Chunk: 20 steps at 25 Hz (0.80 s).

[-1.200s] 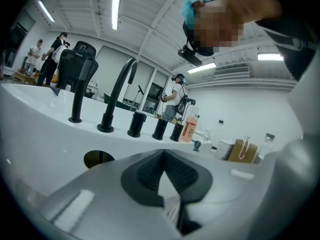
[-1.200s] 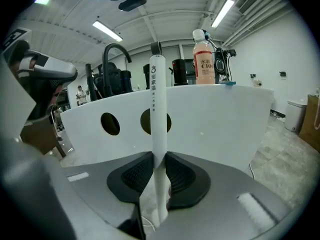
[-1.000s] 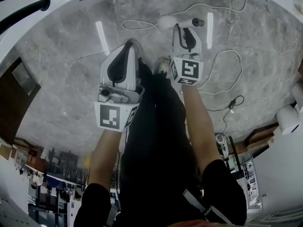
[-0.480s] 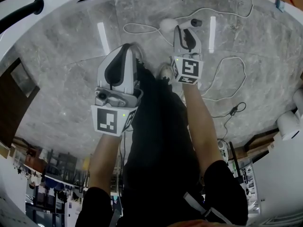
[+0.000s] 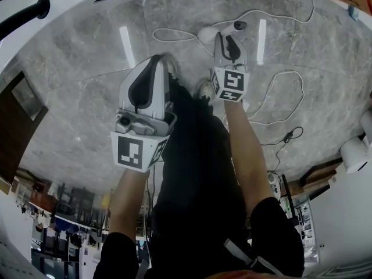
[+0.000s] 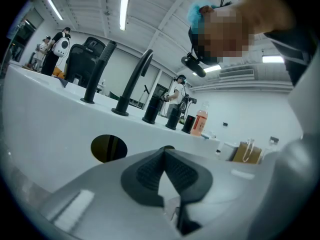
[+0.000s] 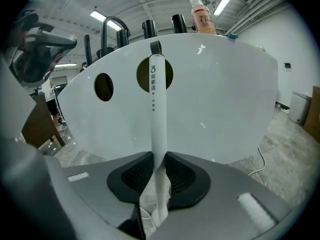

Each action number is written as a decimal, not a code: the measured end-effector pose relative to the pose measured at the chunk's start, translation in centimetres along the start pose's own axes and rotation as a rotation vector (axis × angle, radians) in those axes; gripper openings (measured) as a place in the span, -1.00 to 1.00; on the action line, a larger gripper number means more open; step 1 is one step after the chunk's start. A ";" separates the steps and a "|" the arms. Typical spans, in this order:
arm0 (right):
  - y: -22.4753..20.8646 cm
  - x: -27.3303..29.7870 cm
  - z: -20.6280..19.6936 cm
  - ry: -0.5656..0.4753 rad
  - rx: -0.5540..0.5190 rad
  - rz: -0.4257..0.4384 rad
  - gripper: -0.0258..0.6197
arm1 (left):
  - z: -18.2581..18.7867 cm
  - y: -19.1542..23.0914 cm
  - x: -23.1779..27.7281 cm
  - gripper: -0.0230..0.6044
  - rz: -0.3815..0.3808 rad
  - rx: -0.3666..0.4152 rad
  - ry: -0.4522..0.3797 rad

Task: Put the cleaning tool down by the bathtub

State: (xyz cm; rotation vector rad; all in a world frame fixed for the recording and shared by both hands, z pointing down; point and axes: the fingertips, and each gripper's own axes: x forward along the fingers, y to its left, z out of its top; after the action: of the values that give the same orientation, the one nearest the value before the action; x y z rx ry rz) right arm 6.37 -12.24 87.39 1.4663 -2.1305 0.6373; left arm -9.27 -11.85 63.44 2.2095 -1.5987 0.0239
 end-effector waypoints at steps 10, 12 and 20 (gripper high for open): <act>0.2 2.8 0.3 0.034 -0.026 -0.001 -0.67 | 0.2 1.1 -0.3 -0.90 0.004 -0.009 -0.004; 0.1 3.2 0.4 0.041 -0.033 -0.002 -0.67 | 0.2 1.2 -0.3 -0.90 0.004 -0.017 -0.004; 0.2 4.8 0.6 0.054 -0.034 -0.002 -0.67 | 0.0 2.0 -0.6 -0.90 0.007 -0.029 -0.003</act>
State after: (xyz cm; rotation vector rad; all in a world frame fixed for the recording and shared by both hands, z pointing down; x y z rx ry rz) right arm 4.62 -15.98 89.89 1.4178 -2.0887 0.6301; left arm -11.31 -11.82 63.92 2.1834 -1.5979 -0.0008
